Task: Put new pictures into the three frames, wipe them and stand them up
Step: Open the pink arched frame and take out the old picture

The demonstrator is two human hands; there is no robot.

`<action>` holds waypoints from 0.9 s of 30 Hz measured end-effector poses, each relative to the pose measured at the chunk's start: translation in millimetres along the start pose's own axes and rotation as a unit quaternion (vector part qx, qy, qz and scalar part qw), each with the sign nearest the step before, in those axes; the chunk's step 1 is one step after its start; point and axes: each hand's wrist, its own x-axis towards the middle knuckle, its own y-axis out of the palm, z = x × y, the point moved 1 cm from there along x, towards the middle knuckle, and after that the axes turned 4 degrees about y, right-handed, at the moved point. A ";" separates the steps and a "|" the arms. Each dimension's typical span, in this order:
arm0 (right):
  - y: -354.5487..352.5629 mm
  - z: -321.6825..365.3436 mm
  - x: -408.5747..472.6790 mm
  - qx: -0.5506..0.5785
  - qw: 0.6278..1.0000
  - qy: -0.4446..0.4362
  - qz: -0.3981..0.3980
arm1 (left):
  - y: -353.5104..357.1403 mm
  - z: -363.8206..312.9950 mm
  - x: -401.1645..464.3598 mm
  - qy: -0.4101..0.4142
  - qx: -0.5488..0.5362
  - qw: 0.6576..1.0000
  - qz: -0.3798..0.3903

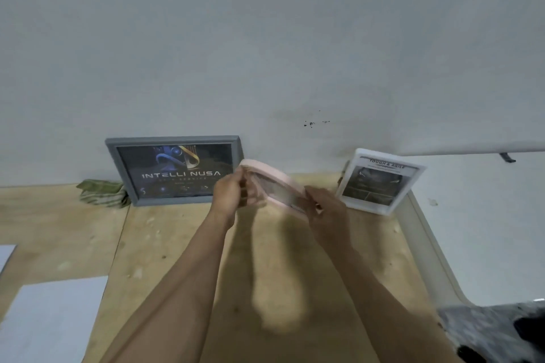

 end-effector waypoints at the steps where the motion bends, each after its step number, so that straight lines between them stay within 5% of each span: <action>1: 4.8 8.9 -16.1 -0.050 0.998 -0.044 -0.013 | -4.6 -1.7 -17.0 -0.032 -0.066 0.997 0.021; 4: 16.1 42.5 -66.8 -0.159 0.976 -0.148 -0.015 | -35.2 8.3 -57.7 -0.075 -0.139 0.987 0.039; 8: 31.9 63.3 -128.4 -0.126 0.974 -0.175 0.069 | -88.1 37.1 -98.2 -0.120 -0.147 0.982 0.019; 10: 37.9 64.4 -154.4 -0.103 0.984 -0.094 0.110 | -121.4 55.9 -119.2 -0.143 -0.158 0.977 0.021; 12: 39.1 45.6 -166.0 -0.089 0.986 0.076 0.117 | -148.9 75.8 -132.9 -0.164 -0.176 0.970 0.021; 15: 32.4 24.8 -193.0 -0.085 0.924 0.307 0.210 | -184.6 107.3 -155.9 -0.189 -0.204 0.960 0.018; 19: 38.3 32.5 -239.9 -0.072 0.891 0.313 0.320 | -214.1 145.3 -175.7 -0.227 -0.266 0.937 0.004; 27: 62.2 40.0 -275.9 -0.080 0.889 0.351 0.283 | -214.3 162.3 -188.6 -0.253 -0.269 0.928 -0.034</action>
